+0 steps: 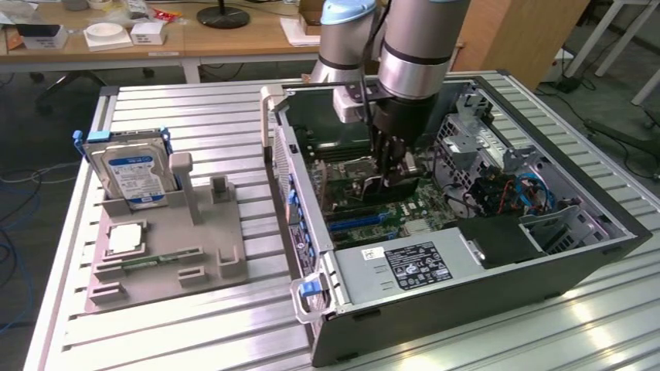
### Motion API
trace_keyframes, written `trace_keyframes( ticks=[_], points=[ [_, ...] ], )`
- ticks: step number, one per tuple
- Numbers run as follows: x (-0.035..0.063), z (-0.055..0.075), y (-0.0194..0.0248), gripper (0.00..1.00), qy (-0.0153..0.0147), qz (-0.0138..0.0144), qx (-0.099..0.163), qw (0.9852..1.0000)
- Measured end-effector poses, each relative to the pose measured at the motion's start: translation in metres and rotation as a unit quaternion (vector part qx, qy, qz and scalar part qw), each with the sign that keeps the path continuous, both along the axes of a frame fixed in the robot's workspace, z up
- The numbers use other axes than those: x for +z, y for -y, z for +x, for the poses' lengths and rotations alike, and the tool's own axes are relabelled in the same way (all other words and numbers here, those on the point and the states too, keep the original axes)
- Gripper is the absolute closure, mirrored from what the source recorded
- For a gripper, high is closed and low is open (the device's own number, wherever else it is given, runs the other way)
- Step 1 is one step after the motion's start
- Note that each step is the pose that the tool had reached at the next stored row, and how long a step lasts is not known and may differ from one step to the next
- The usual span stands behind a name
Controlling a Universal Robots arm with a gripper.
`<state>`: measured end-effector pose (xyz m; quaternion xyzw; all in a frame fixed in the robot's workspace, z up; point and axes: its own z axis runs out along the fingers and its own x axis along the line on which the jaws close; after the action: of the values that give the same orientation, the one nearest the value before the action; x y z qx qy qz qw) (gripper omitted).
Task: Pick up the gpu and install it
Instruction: 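Insert the gpu into the slot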
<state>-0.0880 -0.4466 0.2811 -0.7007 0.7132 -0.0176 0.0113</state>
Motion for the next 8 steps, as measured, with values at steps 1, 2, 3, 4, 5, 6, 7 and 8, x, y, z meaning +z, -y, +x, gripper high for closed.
trace_keyframes(
  ticks=[1, 2, 3, 4, 5, 6, 7, 8],
  points=[
    [-0.0012, -0.0002, 0.0, 0.74, 0.0, 0.0, 0.0, 1.0],
    [-0.0026, -0.0002, 0.0001, 0.74, 0.0, 0.0, 0.0, 1.0],
    [-0.004, -0.0003, 0.0001, 0.74, 0.0, 0.0, 0.0, 1.0],
    [-0.0054, -0.0004, 0.0002, 0.74, 0.0, 0.0, 0.0, 1.0],
    [-0.0066, -0.0004, 0.0003, 0.74, 0.0, 0.0, 0.0, 1.0],
    [-0.0075, -0.0005, 0.0005, 0.74, 0.0, 0.0, 0.0, 1.0],
    [-0.0083, -0.0006, 0.0008, 0.74, 0.0, 0.0, 0.0, 1.0],
    [-0.009, -0.0007, 0.001, 0.74, 0.0, -0.0001, 0.0, 1.0]
  ],
)
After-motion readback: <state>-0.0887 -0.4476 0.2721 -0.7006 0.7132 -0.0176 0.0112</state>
